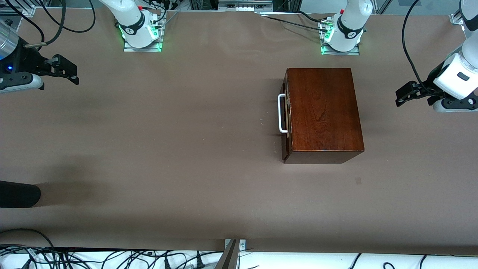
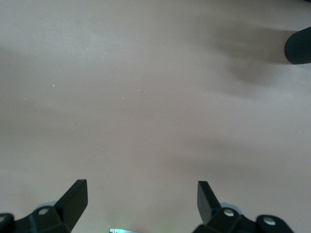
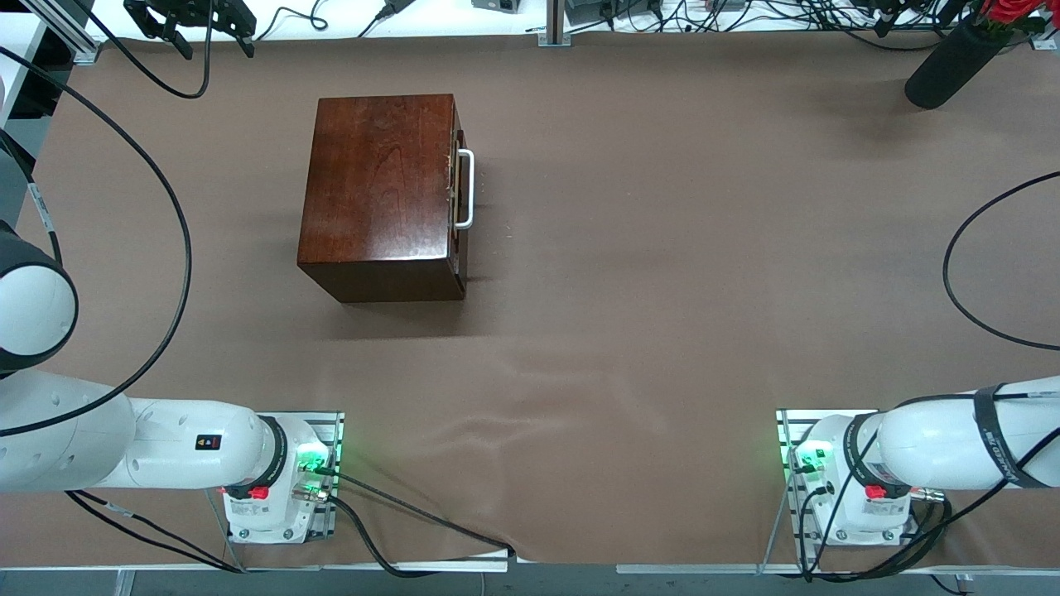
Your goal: Open drawer, take yellow block, close drawer
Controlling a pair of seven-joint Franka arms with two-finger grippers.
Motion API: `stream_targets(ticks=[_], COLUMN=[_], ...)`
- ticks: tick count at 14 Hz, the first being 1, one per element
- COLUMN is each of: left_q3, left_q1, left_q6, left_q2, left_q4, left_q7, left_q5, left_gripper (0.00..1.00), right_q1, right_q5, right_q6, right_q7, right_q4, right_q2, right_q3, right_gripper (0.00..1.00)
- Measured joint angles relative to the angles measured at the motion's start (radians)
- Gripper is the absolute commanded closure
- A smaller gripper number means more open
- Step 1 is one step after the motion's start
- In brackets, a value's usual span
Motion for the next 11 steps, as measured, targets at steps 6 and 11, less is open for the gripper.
stream_targets(ticks=[6, 11], left_q3=[-0.009, -0.013], left_q1=[0.000, 0.000], left_q6=[0.000, -0.016], left_q2=[0.000, 0.000], left_q4=[0.000, 0.001], left_q7=[0.000, 0.000], left_q5=[0.000, 0.000], left_gripper=[0.00, 0.00], right_q1=[0.000, 0.000], right_q5=[0.000, 0.000], right_q6=[0.001, 0.001], right_q7=[0.000, 0.000], right_q4=[0.000, 0.000], right_q2=[0.000, 0.000], right_q3=[0.000, 0.000], right_gripper=[0.00, 0.00])
